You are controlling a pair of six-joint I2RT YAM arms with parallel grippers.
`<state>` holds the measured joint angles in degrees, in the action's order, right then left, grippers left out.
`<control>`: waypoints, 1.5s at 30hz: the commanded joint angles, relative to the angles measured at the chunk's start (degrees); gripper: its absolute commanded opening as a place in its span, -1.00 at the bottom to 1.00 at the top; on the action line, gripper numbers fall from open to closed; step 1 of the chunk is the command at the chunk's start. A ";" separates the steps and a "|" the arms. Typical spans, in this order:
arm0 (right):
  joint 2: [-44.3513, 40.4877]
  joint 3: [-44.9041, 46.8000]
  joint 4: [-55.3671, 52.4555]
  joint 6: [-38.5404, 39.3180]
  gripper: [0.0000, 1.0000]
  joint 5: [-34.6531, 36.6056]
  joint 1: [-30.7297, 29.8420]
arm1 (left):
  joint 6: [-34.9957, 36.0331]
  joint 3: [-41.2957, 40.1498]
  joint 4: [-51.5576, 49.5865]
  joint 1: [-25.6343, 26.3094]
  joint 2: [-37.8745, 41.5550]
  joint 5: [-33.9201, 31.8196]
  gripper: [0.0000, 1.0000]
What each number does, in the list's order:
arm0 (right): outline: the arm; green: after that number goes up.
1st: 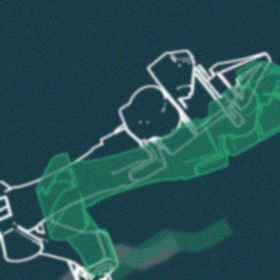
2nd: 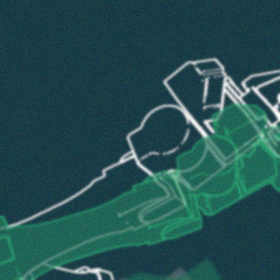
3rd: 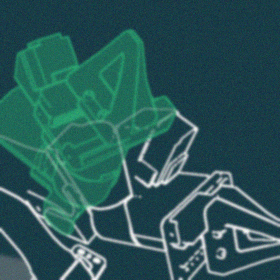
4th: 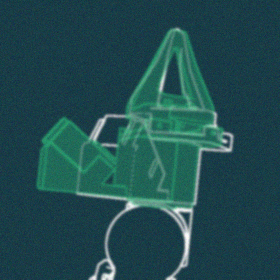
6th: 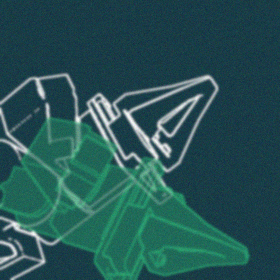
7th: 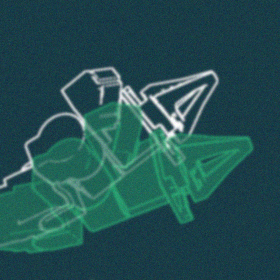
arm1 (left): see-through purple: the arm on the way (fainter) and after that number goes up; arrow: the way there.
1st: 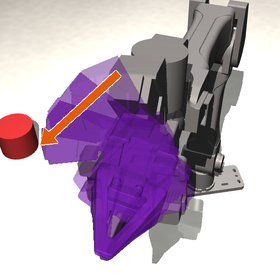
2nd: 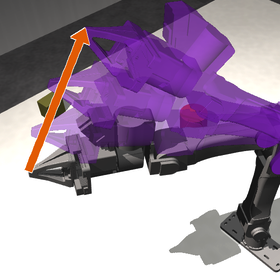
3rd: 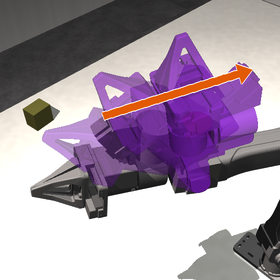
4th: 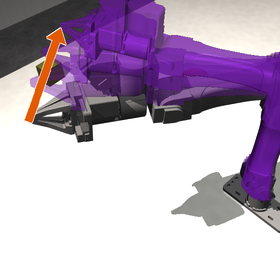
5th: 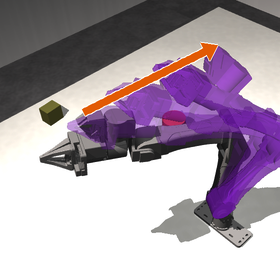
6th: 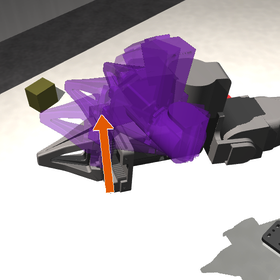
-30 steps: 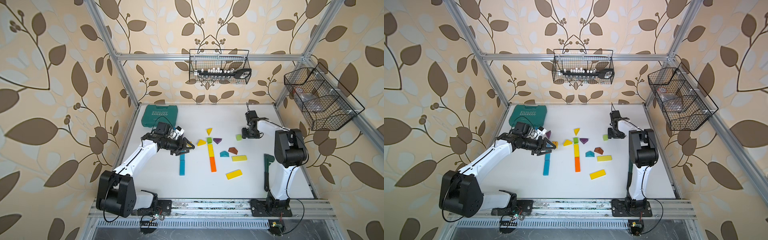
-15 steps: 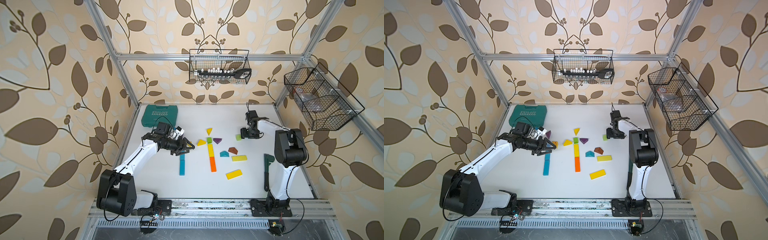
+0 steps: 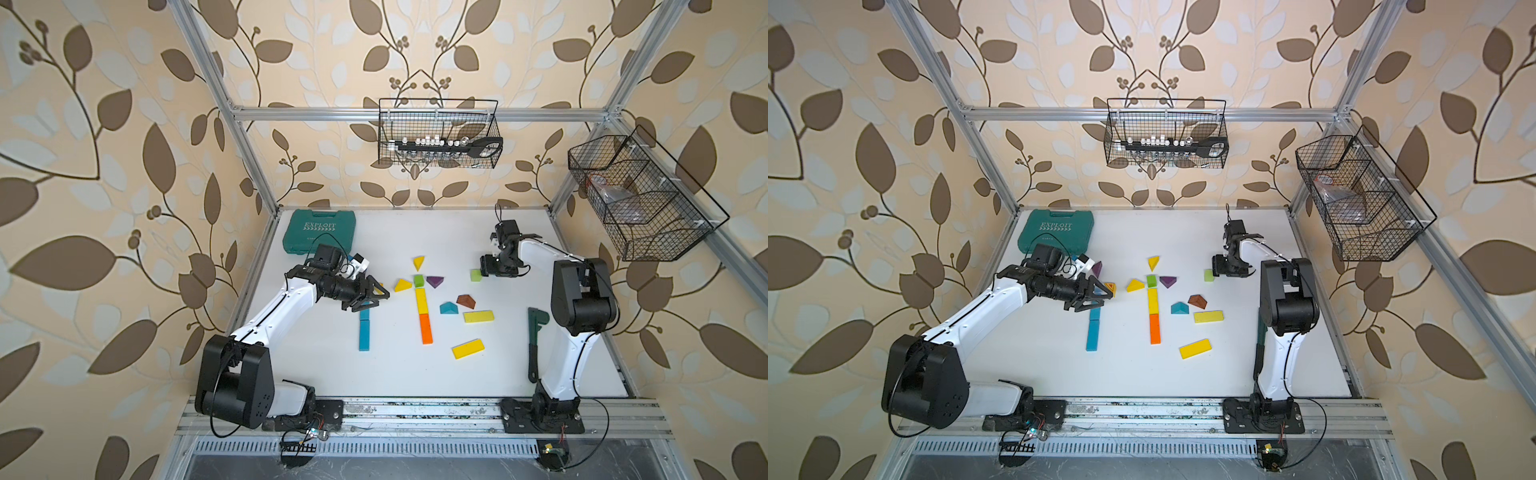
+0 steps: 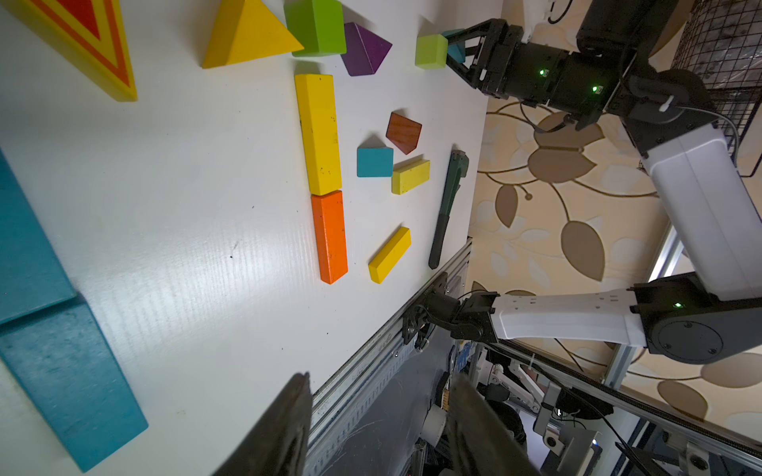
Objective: Assemble a small pinwheel with building blocks
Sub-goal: Assemble the building block at the center of the board.
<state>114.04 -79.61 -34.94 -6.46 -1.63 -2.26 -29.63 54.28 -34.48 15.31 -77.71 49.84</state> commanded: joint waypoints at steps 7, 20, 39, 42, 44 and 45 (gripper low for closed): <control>-1.78 -3.36 -0.73 0.50 0.44 -6.07 2.04 | 0.95 0.74 1.04 -0.46 -1.20 1.48 0.09; 2.86 -7.80 -3.42 -1.01 0.15 -0.32 2.09 | 0.80 0.59 1.23 -0.46 -1.53 1.31 0.08; 4.84 -7.40 -4.75 -2.36 -0.14 -2.43 2.09 | 0.61 -0.22 1.80 -0.46 -1.58 1.30 0.06; 3.88 -6.10 -3.92 -3.36 -0.09 -2.70 2.09 | 0.62 -0.30 2.03 -0.46 -1.57 1.30 0.06; 3.50 -5.34 -3.05 -3.88 -0.08 -3.89 2.00 | 0.59 -0.35 1.97 -0.46 -1.65 1.31 0.05; 3.43 -5.21 -2.81 -4.27 -0.08 -4.39 2.00 | 0.61 -0.33 2.04 -0.46 -1.68 1.34 0.05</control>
<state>118.28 -86.06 -37.89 -9.19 -4.12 -0.25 -29.65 54.19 -33.10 15.31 -79.61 49.89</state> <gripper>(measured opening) 0.457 0.525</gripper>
